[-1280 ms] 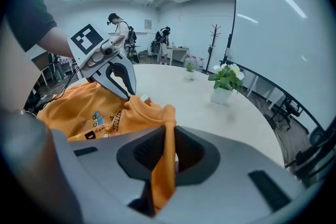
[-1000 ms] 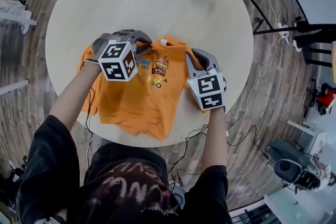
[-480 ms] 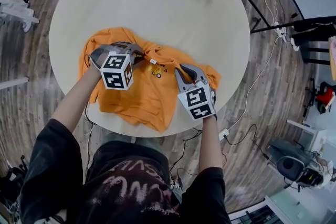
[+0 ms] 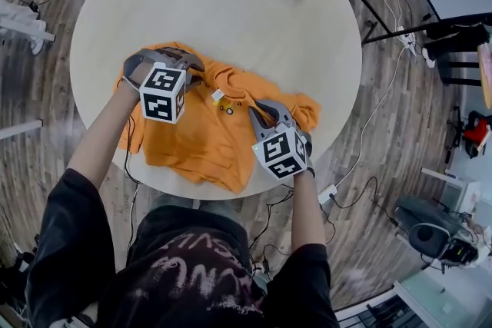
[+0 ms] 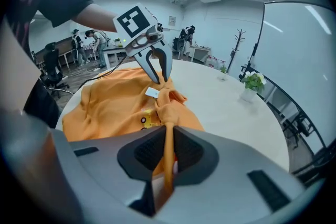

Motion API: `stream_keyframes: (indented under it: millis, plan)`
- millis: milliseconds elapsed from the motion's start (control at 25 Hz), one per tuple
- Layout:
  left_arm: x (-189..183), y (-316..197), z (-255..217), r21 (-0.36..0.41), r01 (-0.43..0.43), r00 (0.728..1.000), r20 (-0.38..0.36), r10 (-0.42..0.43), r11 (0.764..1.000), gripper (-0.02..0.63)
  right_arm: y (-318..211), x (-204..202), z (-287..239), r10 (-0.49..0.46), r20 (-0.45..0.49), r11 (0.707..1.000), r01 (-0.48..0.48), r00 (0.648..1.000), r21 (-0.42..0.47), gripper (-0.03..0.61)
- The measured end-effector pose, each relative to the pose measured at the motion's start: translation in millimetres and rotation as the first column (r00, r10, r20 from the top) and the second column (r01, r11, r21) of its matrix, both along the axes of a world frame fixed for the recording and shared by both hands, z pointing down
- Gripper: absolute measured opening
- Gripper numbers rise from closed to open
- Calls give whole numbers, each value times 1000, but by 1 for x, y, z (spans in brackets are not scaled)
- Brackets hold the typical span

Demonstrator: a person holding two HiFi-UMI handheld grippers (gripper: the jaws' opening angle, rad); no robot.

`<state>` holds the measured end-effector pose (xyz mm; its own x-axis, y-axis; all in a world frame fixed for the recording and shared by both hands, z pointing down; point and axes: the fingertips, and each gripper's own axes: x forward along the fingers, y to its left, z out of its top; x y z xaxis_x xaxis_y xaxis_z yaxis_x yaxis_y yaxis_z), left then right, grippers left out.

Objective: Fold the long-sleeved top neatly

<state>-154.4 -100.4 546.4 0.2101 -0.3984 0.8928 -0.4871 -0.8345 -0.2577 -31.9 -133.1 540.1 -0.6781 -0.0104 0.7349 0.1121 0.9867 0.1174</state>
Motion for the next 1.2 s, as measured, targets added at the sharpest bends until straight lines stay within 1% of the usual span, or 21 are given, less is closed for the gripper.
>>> stream_keyframes:
  millis: [40,120,280,440,560,680,800,880,1000,1040,1200]
  plan:
    - [-3,-3,-1,-8,-20,1000,8,20,1000,83,0,0,0,-8,-3,1000,8,1000,1,41]
    - [-5,-11,-2,-30,-52,999,-1,52,998,103,1,0,1,-26,-11,1000,27,1000,6,40]
    - [1,-19,5,-95,-147,989,-8,147,985,204,10,1,3,-111,-42,993,112,993,35,40]
    - [15,-26,14,-122,-215,977,-31,213,969,227,21,7,13,-223,-101,970,232,969,77,40]
    - [21,-29,20,-149,-259,966,-34,257,954,239,23,7,16,-263,-116,959,272,958,77,40]
    - [28,-32,29,-178,-289,957,-39,287,941,245,21,6,15,-269,-110,959,276,957,62,40]
    - [34,-33,36,-197,-289,957,-61,282,937,245,17,7,12,-263,-105,961,270,959,55,40]
    - [33,-33,35,-192,-280,960,-70,272,941,234,14,7,12,-250,-96,966,256,963,48,40]
    - [31,-34,28,-158,-271,962,-72,262,950,156,7,7,11,-207,-69,977,210,976,31,40]
    - [30,-34,24,-145,-264,964,-71,256,954,141,4,7,9,-189,-58,981,191,980,23,40]
    - [26,-29,11,-100,-220,975,-66,214,970,126,-9,7,4,-118,-22,993,118,993,6,38]
